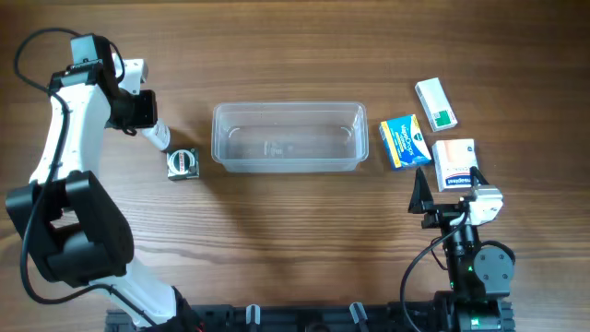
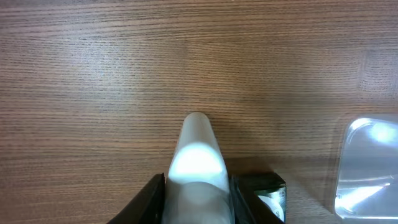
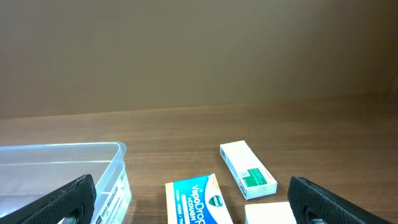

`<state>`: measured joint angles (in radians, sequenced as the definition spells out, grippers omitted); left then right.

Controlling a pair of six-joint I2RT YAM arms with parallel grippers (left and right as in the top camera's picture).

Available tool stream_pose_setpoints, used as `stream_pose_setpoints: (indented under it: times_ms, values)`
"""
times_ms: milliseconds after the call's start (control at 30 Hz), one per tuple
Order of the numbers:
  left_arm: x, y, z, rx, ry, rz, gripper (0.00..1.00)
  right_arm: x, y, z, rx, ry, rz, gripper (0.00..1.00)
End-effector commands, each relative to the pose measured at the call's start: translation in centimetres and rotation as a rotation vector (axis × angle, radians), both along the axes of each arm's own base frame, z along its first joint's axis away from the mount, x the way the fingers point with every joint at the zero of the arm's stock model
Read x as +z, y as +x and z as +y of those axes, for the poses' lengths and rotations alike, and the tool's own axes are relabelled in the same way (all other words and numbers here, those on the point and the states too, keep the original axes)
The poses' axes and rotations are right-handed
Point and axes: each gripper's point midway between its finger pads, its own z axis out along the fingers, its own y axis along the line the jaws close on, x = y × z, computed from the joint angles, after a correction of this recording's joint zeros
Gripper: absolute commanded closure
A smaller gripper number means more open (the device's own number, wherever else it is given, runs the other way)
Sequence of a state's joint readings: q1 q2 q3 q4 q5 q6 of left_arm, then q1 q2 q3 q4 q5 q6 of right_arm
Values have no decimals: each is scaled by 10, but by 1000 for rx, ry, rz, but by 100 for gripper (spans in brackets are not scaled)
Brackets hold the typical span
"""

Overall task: Pack container
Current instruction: 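Move left gripper over white spray bottle and grasp it, then lift bottle with left gripper and lower it into container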

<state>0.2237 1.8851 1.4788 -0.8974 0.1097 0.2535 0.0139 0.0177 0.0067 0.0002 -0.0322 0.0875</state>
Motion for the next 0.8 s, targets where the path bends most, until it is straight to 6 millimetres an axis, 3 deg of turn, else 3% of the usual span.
stream_pose_setpoints:
  times_ms: [0,133,300,433,633,767]
  values:
    - [2,5,2,-6,4,-12,70,1,0,-3,-13,-7,-8,0]
    - [18,15,4,-5,13,-51,72,1,0,-3,-13,-7,-8,0]
    - [71,29,8,2,35,-157,75,1,0,-3,-13,-7,-8,0]
    - [112,28,0,21,32,-216,75,1,0,-3,-13,-7,-8,0]
    - [147,16,-43,-1,-1,-266,78,1,0,-3,-13,-7,-8,0]
    - [172,3,-88,-40,-44,-308,78,1,0,-3,-13,-7,-8,0]
